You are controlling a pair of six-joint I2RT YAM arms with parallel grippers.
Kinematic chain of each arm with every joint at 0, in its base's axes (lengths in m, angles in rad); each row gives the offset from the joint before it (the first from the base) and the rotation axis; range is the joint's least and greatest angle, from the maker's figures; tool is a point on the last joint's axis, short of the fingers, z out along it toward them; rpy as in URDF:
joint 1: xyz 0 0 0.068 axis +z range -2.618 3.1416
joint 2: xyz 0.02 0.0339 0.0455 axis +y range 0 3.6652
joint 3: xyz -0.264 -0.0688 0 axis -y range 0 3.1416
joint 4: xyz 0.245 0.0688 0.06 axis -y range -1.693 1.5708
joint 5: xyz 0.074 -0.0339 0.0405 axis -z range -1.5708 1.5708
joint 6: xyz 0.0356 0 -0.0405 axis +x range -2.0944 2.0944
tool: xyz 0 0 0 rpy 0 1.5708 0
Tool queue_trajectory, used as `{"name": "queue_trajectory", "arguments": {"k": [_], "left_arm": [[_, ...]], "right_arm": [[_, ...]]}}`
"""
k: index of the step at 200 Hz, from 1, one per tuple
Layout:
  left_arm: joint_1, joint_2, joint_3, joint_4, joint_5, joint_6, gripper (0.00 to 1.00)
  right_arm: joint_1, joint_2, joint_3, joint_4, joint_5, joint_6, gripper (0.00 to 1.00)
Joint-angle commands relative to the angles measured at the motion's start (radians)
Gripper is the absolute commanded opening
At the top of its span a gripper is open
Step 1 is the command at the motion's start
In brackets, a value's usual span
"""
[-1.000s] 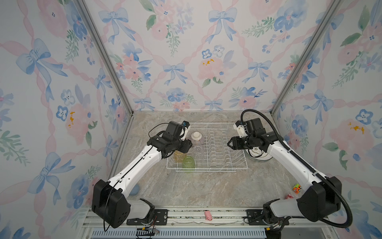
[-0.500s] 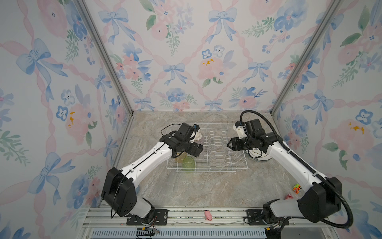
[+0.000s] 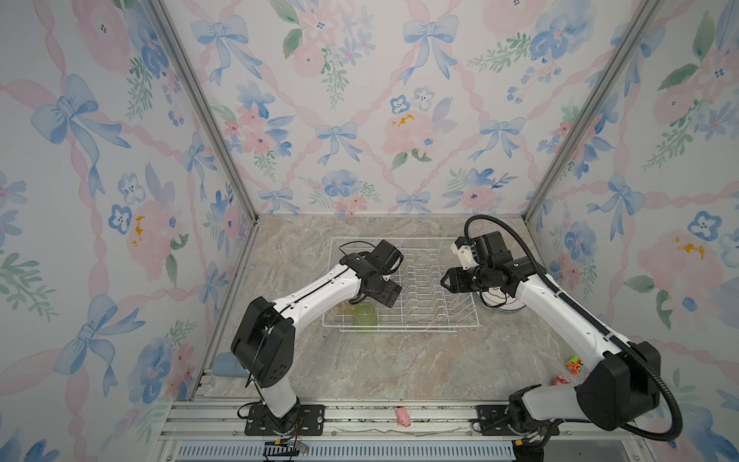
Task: Unload the mixed dishes from the dish rack
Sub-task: 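Lower the left gripper toward the yellow and green cups while the right gripper waits, then close the left gripper on the clear glass cup and lift it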
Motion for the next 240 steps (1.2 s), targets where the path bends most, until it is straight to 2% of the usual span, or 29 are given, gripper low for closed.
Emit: {"name": "queue_trajectory", "arguments": {"k": [1, 93, 123, 149, 180, 200, 219, 240], "left_arm": [[-0.006, 0.033, 0.04, -0.033, -0.006, -0.014, 0.91], [-0.003, 0.128, 0.091, -0.035, -0.028, -0.017, 0.89], [0.003, 0.147, 0.1, -0.045, -0.03, -0.018, 0.85], [0.011, 0.155, 0.103, -0.044, -0.019, -0.017, 0.74], [0.031, 0.161, 0.106, -0.045, 0.032, -0.017, 0.48], [0.046, 0.161, 0.1, -0.045, 0.056, -0.017, 0.37], [0.052, 0.155, 0.095, -0.045, 0.065, -0.017, 0.32], [0.055, 0.136, 0.094, -0.043, 0.067, -0.014, 0.3]], "right_arm": [[-0.01, -0.009, -0.017, 0.009, 0.005, -0.011, 0.53], [-0.048, 0.02, -0.037, 0.04, -0.033, -0.028, 0.54], [-0.063, 0.031, -0.043, 0.05, -0.046, -0.032, 0.54], [-0.067, 0.044, -0.047, 0.056, -0.055, -0.032, 0.54], [-0.068, 0.055, -0.048, 0.065, -0.064, -0.03, 0.53], [-0.067, 0.055, -0.051, 0.07, -0.068, -0.026, 0.53], [-0.067, 0.054, -0.056, 0.074, -0.077, -0.022, 0.53], [-0.066, 0.049, -0.067, 0.09, -0.11, -0.013, 0.53]]}}
